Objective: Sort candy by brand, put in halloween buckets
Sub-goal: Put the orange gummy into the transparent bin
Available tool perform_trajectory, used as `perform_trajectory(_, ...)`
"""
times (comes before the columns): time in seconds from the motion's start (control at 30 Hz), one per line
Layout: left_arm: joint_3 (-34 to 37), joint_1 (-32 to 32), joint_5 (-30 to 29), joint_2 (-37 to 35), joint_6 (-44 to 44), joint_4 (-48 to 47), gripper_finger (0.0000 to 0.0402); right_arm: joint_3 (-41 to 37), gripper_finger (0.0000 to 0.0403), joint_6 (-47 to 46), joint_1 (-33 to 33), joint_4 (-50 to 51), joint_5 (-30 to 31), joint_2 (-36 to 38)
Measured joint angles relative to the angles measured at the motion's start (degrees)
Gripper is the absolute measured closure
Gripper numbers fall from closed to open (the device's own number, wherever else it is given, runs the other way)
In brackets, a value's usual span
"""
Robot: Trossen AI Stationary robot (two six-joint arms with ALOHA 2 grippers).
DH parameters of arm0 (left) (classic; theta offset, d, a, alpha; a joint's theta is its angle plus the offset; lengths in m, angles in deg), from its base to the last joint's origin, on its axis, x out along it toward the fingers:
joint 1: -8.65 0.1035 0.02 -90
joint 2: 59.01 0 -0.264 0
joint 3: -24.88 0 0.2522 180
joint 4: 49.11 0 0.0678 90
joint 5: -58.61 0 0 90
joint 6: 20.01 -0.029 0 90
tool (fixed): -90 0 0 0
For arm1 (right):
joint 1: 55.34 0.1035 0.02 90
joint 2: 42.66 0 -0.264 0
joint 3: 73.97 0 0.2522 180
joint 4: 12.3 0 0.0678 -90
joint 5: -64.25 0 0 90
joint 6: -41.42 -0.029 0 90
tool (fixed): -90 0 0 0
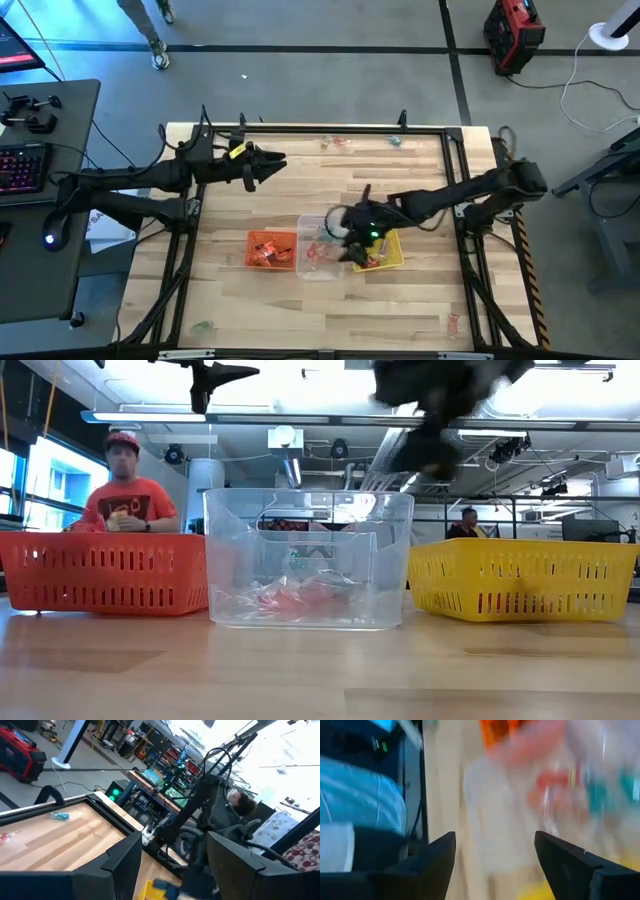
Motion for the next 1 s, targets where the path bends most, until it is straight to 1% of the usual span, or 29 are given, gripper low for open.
perform_trajectory(0.1,0.00,0.00,0.54,0.00,-0.19,-0.10,0.0192,0.00,0.0142,-2.74,3.54,13.48,-0.20,5.54)
perform_trajectory(0.2,0.00,0.00,0.73,0.00,-1.25,-1.02,0.0192,0.00,0.0143,-10.34,8.92,24.73,2.60,10.36)
perform_trajectory(0.27,0.00,0.00,0.78,0.00,-1.68,-1.25,0.0192,-0.64,0.0143,-19.77,12.86,30.35,2.80,12.03)
perform_trajectory(0.33,0.00,0.00,0.91,0.00,-2.31,-1.25,0.0192,-2.90,0.0143,-32.08,17.08,34.65,0.75,12.67)
perform_trajectory(0.37,0.00,0.00,0.91,0.00,-2.58,-1.29,0.0192,-4.52,0.0144,-37.83,19.34,34.97,-0.79,12.66)
perform_trajectory(0.43,0.00,0.00,0.91,0.00,-2.68,-1.33,0.0192,-8.47,0.0144,-47.48,23.86,31.46,-4.48,12.60)
perform_trajectory(0.5,0.00,0.00,0.91,0.00,-2.94,-1.31,0.0192,-13.16,0.0144,-56.14,27.77,25.05,-9.33,12.30)
perform_trajectory(0.57,0.00,0.01,0.91,0.00,-3.21,-1.31,0.0192,-17.88,0.0144,-62.71,30.63,19.04,-14.16,12.19)
perform_trajectory(0.63,0.00,0.14,0.91,0.00,-3.25,-1.31,0.0192,-21.35,0.0144,-67.99,32.49,15.25,-17.45,12.21)
perform_trajectory(0.7,0.00,0.28,0.93,0.00,-3.25,-1.33,0.0192,-23.79,0.0144,-71.62,34.13,14.10,-19.80,12.21)
perform_trajectory(0.8,0.00,0.26,0.93,0.00,-3.25,-1.36,0.0192,-25.86,0.0144,-75.16,35.57,11.82,-21.79,12.23)
perform_trajectory(1.0,0.00,0.26,0.93,0.00,-3.23,-1.36,0.0192,-28.24,0.0144,-79.58,37.51,5.95,-23.07,12.26)
